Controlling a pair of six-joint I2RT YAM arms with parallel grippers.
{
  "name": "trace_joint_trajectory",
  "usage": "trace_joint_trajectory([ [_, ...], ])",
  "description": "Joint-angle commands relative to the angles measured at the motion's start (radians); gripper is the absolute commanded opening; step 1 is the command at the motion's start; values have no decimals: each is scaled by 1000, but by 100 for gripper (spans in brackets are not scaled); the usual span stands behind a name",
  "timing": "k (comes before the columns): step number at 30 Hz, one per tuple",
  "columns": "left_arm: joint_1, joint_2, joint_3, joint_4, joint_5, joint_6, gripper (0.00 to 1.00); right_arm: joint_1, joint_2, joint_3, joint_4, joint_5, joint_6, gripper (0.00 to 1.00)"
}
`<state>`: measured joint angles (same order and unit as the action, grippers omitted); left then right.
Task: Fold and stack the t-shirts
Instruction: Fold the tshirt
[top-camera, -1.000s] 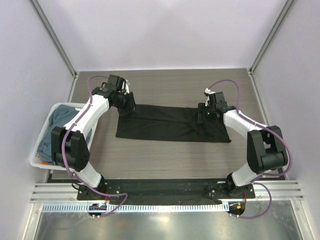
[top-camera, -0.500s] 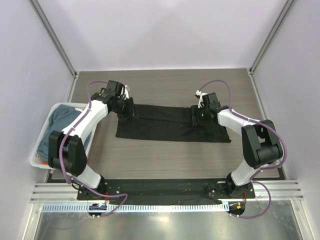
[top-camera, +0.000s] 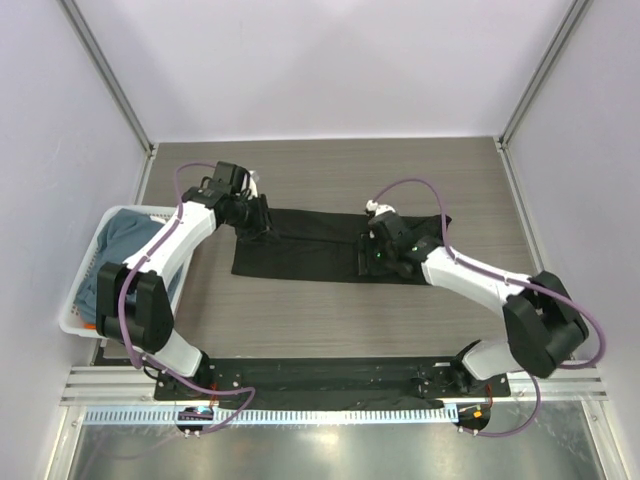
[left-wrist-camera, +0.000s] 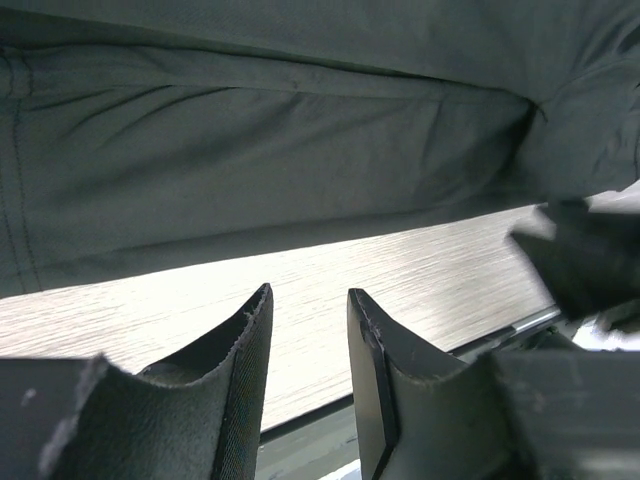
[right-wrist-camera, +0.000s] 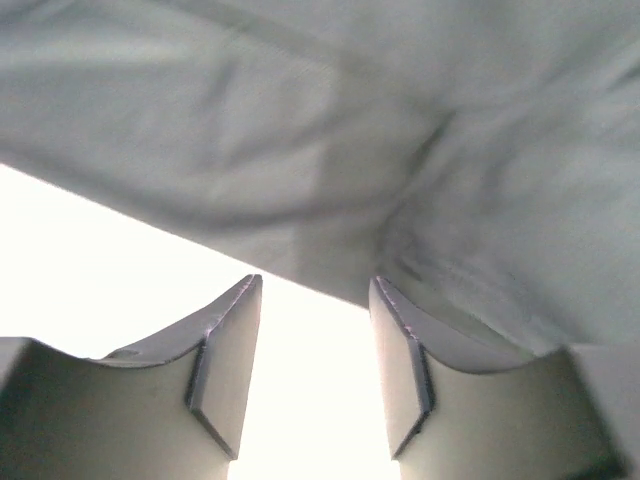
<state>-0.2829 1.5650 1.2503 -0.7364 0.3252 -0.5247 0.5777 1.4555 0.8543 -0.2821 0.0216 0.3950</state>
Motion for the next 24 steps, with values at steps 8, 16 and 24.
trace_joint_trajectory([
  [8, -94, 39, -22, 189, 86, -127, 37, 108, -207, -12, -178, 383, 183, 50],
  [16, -271, 161, 43, 354, 101, -178, 37, -16, -199, -35, -419, 531, 568, 50],
  [24, -386, 360, 161, 460, 121, -192, 36, -118, -322, -132, -419, 512, 729, 45],
])
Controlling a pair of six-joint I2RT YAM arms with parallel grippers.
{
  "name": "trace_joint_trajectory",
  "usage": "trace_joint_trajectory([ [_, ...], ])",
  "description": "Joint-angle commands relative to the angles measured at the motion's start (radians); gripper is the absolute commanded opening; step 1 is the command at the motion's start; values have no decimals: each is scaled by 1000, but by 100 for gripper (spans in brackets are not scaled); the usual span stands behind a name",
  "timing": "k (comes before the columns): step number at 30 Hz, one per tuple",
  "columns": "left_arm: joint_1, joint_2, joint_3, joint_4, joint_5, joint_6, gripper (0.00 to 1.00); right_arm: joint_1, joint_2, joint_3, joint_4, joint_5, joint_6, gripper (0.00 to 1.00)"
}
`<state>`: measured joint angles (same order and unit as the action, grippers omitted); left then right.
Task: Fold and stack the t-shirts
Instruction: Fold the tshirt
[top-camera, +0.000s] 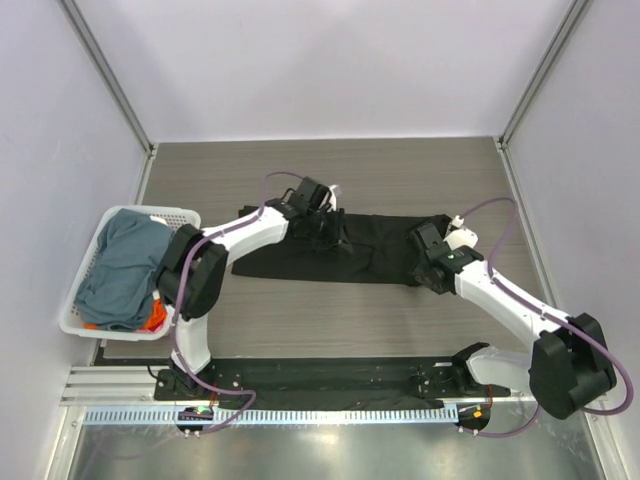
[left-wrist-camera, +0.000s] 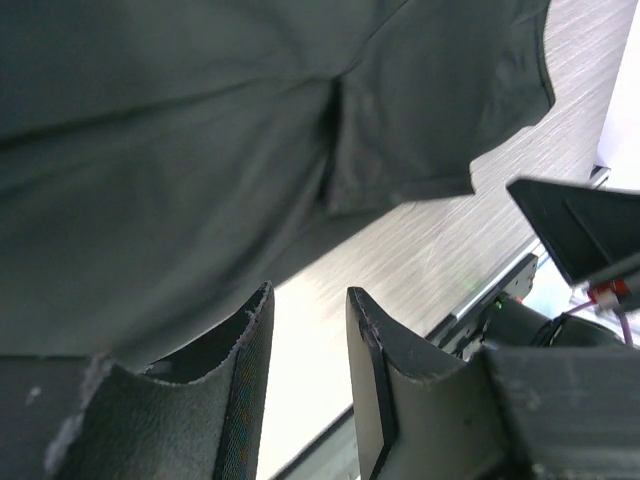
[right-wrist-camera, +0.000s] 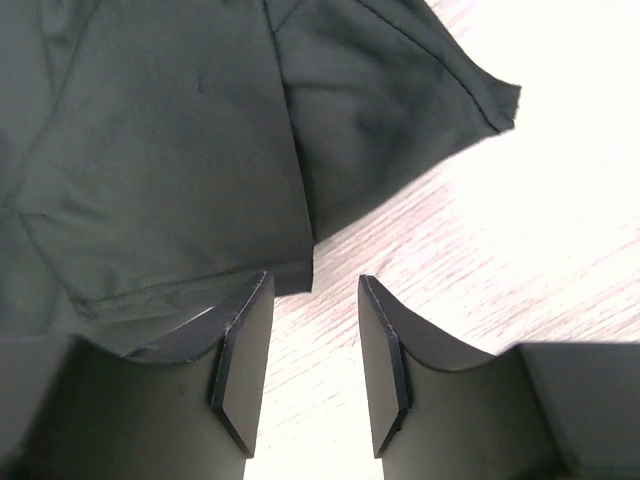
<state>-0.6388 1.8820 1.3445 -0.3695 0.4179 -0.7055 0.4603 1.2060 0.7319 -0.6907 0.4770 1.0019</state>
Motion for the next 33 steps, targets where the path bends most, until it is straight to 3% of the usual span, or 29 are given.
trace_joint_trajectory([
  [1, -39, 61, 80, 98, 28, -8, 36, 0, -83, -26, -9, 63, 135, 45],
  [17, -93, 261, 174, 155, 33, -6, 36, -9, -103, -163, 171, -5, 238, 45],
  [33, -110, 287, 182, 182, 41, 3, 36, -11, -85, -216, 284, 9, 276, 38],
])
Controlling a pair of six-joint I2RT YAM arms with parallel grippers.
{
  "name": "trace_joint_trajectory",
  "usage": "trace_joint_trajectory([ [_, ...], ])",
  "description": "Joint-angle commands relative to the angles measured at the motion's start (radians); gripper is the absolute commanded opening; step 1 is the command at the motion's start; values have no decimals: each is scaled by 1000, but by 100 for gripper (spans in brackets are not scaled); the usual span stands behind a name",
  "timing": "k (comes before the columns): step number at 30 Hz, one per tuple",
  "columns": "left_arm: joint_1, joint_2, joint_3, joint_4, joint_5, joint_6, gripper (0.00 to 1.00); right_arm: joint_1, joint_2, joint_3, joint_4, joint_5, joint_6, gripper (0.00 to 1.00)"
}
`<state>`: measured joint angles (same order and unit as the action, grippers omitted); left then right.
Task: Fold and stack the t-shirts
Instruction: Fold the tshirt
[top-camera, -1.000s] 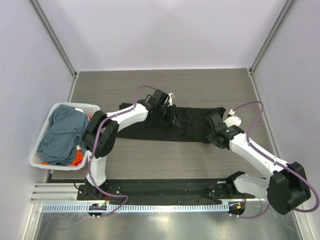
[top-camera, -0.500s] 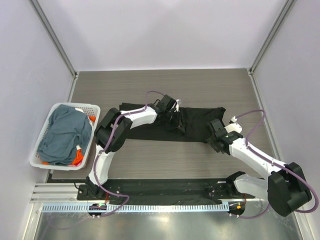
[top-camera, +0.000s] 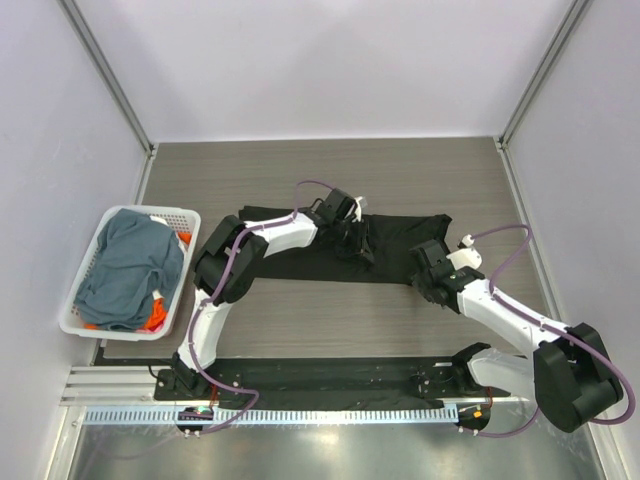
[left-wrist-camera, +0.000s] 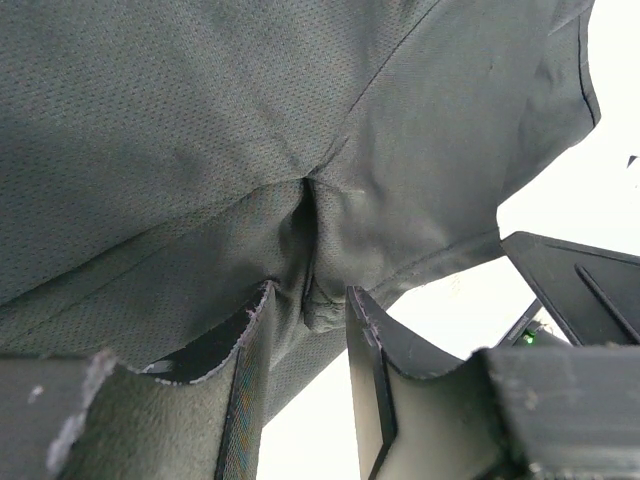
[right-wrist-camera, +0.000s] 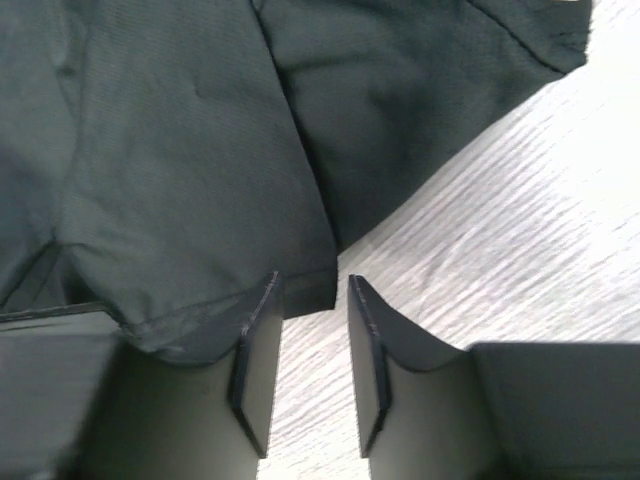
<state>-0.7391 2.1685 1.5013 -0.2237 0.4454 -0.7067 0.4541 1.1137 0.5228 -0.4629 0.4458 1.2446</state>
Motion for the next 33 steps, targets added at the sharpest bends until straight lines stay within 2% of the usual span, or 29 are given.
trace_joint_trajectory([
  [1, -9, -1, 25, 37, 12, 4, 36, -5, 11, -10, 56, 36, 36, 36],
  [11, -22, -3, 20, 38, 27, 0, 36, -5, 5, -32, 67, 25, 84, 31],
  [14, -28, -3, 17, 38, 38, -5, 33, -5, -6, -40, 76, 19, 82, 14],
  [15, -26, -4, 16, 40, 36, -5, 29, -5, -21, -47, 78, 16, 81, 4],
  [16, -31, -7, 14, 40, 36, -7, 27, -5, -31, -52, 79, 14, 78, 1],
  [17, -29, -9, 11, 41, 35, -8, 23, -5, -43, -56, 85, 10, 76, 1],
  [19, -31, -19, 11, 40, 36, -13, 20, -6, -84, -78, 96, -7, 79, 1],
  [22, -31, -36, 8, 40, 36, -16, 21, -2, -141, -118, 130, -33, 99, 1],
  [24, -29, -47, 2, 40, 32, -19, 25, 15, -166, -136, 141, -36, 127, 1],
  [28, -29, -61, -6, 40, 32, -20, 26, 64, -199, -139, 139, 2, 157, 1],
  [31, -31, -61, -9, 40, 33, -23, 18, 106, -198, -141, 135, 30, 193, 1],
  [33, -31, -61, -10, 38, 33, -27, 8, 130, -195, -144, 132, 56, 213, 1],
])
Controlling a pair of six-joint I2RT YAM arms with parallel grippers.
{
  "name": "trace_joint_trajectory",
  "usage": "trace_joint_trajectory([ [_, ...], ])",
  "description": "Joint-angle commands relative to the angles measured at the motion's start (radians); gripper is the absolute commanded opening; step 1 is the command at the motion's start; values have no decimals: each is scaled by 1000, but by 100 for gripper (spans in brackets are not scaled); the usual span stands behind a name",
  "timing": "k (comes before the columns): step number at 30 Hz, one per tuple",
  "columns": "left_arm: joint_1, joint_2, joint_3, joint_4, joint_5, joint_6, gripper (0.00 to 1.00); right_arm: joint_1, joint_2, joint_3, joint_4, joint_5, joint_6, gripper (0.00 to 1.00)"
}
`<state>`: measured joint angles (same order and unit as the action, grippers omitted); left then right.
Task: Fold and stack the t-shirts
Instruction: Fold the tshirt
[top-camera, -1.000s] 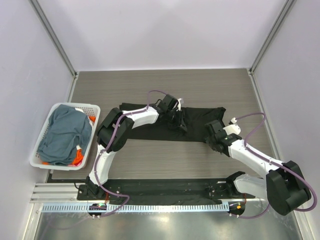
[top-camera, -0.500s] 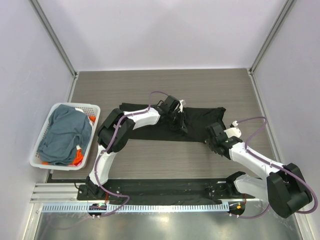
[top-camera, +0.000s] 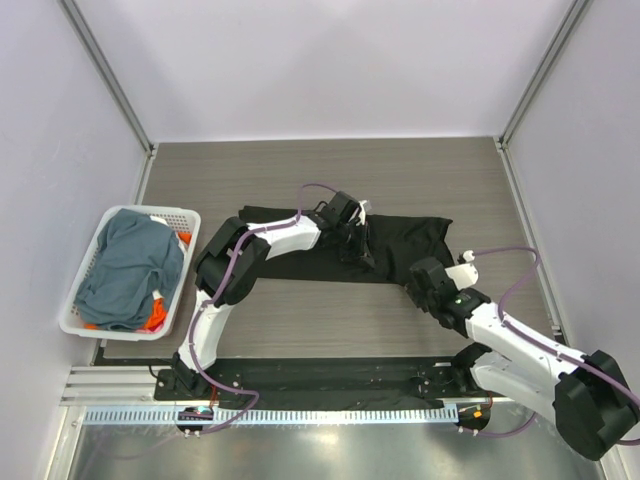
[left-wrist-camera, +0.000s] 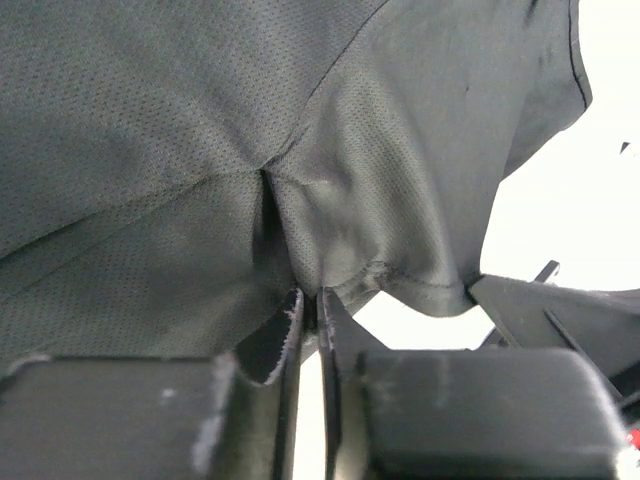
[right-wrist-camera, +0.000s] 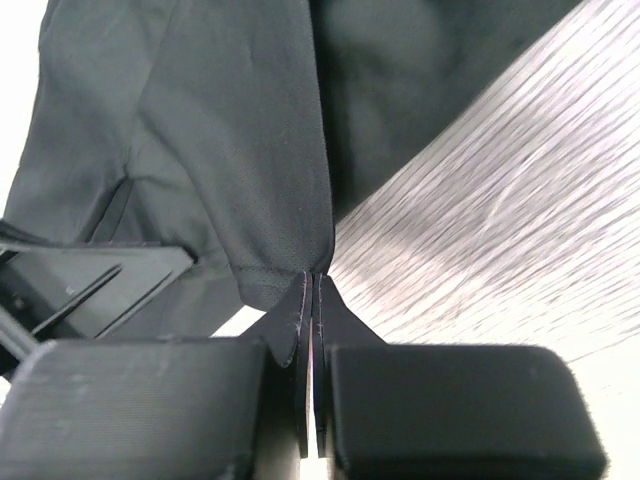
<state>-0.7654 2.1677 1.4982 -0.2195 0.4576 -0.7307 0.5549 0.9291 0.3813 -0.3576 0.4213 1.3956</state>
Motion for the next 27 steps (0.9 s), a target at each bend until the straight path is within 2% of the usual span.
trace_joint_trajectory([
  [1, -3, -62, -9, 34, 21, -4, 4, 49, -10, -4, 25, 91, 80, 1],
  [2, -3, -65, -10, 32, 16, -6, 0, 57, -13, -7, 22, 115, 85, 1],
  [9, -5, -91, -6, -9, -29, -7, 0, 62, -47, -25, -26, 197, 88, 1],
  [19, -3, -86, 27, -136, -111, -10, 0, 60, -35, -24, -27, 194, 49, 1],
  [27, -3, -69, 42, -175, -109, -24, 1, 60, -33, 2, -12, 191, -59, 1],
])
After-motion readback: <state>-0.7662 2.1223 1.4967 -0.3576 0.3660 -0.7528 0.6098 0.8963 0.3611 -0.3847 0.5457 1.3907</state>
